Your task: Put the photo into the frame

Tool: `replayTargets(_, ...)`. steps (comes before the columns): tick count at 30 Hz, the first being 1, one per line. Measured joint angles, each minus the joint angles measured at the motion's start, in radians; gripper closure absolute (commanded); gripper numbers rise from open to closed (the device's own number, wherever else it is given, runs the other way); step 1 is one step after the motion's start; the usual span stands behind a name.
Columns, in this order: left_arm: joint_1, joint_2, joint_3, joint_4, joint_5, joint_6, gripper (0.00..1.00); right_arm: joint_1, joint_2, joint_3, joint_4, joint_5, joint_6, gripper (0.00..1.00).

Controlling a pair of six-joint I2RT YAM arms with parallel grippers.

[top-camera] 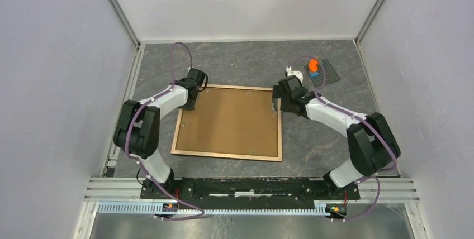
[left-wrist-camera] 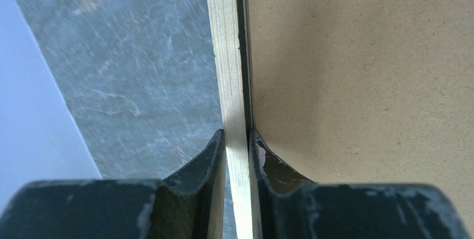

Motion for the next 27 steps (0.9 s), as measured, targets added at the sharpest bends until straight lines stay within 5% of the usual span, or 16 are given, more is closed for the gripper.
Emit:
replayTargets(7,0.0,0.009,-0.087,0.321,-0.052,0.279,0.98,-0.023,-0.095,-0.017,0.107,-0.098,-0.274,0.03)
replayTargets(13,-0.007,0.013,-0.124,0.58,0.081,0.533,0.98,-0.031,-0.094,-0.017,0.161,-0.211,-0.438,0.04)
replayTargets(19,-0.027,0.116,0.027,0.553,0.132,0.558,0.98,-0.034,-0.002,0.106,0.122,-0.208,-0.522,0.02)
replayTargets(22,-0.025,0.117,0.14,0.423,0.158,0.387,0.58,-0.046,0.068,0.201,0.089,-0.211,-0.518,0.02)
replayTargets(25,-0.025,0.046,0.203,0.271,0.194,0.132,0.44,-0.06,0.11,0.256,0.067,-0.224,-0.499,0.02)
replayTargets(27,-0.029,-0.039,0.209,0.145,0.206,-0.053,0.01,-0.066,0.112,0.258,0.058,-0.235,-0.482,0.02)
